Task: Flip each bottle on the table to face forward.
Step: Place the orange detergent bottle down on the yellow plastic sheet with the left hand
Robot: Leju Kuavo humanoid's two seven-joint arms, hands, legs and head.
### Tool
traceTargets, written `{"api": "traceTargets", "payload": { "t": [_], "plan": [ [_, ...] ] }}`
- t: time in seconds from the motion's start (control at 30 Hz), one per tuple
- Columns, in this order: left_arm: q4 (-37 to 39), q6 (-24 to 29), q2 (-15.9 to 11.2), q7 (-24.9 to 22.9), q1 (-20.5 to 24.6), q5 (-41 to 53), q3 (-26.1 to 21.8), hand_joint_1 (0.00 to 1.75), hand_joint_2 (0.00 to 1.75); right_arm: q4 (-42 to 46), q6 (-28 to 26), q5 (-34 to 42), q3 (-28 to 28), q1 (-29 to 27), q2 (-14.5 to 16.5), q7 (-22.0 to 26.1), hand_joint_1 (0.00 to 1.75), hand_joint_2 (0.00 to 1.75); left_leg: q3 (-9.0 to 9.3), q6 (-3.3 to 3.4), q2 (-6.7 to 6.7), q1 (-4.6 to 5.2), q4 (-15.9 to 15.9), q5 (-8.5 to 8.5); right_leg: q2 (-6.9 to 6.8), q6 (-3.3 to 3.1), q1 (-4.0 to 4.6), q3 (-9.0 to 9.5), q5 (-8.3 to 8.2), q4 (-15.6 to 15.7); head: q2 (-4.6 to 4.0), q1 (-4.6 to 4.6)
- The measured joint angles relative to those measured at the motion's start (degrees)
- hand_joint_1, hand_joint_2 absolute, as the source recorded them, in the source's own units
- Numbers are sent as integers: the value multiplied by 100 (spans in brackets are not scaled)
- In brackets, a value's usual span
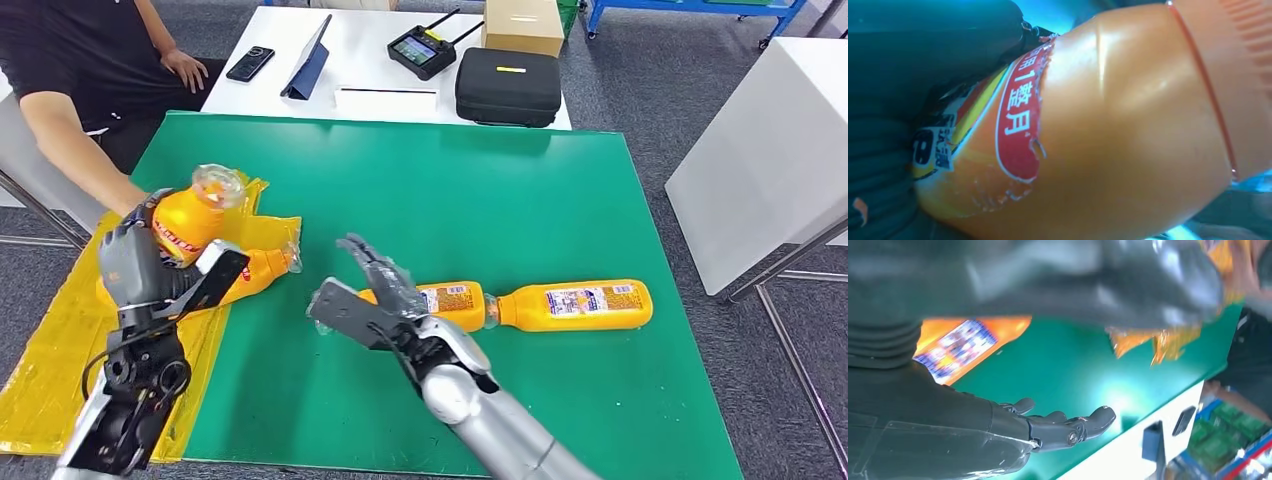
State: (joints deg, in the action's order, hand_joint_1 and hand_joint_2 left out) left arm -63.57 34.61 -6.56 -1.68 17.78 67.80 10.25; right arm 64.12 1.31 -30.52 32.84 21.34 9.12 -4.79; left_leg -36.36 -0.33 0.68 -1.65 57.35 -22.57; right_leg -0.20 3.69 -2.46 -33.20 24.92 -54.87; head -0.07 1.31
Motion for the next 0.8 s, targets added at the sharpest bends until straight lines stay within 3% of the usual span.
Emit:
{"api": "traceTargets", "payload": {
  "t": [0.2,0.37,0.77,0.8],
  "plan": [
    [1683,135,-21,-592,678,1308,301,175,175,432,14,29,-193,-306,-385,65,0,0,1,2,5,0,0,4,9,4,0,1,-6,-1,0,0],
    [2712,66,-21,-819,862,1676,629,175,175,455,19,-27,-202,-400,-569,97,0,0,0,2,9,0,0,4,14,5,0,-1,-7,-1,0,1],
    [3566,-134,60,-689,881,1730,992,175,175,403,23,-143,-203,-448,-978,83,0,0,-8,2,7,0,0,3,13,5,0,-8,-6,0,0,1],
    [3593,-170,76,-664,894,1738,1017,131,175,387,19,-155,-204,-448,-1015,82,0,0,-8,2,7,1,0,3,13,5,0,-7,-7,0,0,1]
  ]
}}
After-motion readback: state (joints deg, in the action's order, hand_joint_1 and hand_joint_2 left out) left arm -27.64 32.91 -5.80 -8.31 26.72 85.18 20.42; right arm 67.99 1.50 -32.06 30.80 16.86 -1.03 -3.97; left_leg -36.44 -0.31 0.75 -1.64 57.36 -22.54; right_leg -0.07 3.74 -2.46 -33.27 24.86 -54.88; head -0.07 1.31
